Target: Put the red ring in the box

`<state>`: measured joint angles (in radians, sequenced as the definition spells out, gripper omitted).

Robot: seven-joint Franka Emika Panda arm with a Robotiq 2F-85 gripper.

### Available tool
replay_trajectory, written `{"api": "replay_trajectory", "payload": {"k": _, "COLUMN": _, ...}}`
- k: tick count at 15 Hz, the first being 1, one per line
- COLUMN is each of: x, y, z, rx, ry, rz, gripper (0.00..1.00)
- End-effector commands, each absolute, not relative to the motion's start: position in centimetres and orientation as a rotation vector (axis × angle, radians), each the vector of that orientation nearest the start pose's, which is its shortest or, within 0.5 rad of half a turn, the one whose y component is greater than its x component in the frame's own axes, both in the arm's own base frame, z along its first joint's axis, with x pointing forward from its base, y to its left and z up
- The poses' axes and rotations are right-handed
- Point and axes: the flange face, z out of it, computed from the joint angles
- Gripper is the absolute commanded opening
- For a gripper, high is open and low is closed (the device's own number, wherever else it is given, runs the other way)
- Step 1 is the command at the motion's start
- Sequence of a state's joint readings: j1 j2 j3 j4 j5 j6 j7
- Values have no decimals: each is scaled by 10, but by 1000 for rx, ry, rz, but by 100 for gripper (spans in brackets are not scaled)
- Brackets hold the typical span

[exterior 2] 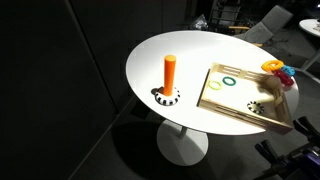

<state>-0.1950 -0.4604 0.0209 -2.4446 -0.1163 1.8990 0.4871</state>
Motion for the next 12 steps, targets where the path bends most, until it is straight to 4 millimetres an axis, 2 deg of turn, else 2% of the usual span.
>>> {"api": "replay_trajectory", "payload": {"k": 1, "x": 390, "y": -77, "z": 461, "rx": -3113, "ry": 1000, "rz": 108, "gripper": 100}}
{"api": "replay_trajectory", "payload": {"k": 4, "x": 395, "y": -87, "z": 460, "rx": -3104, "ry": 1083, "rz": 87, "gripper": 100}}
{"api": "replay_trajectory", "payload": {"k": 8, "x": 407, "y": -120, "z": 448, "rx": -3059, "ry": 1219, "rz": 97, "gripper": 100}}
{"api": "replay_trajectory", "payload": {"k": 12, "x": 421, "y": -156, "z": 426, "rx": -3007, "ry": 1361, "rz": 96, "gripper": 100}}
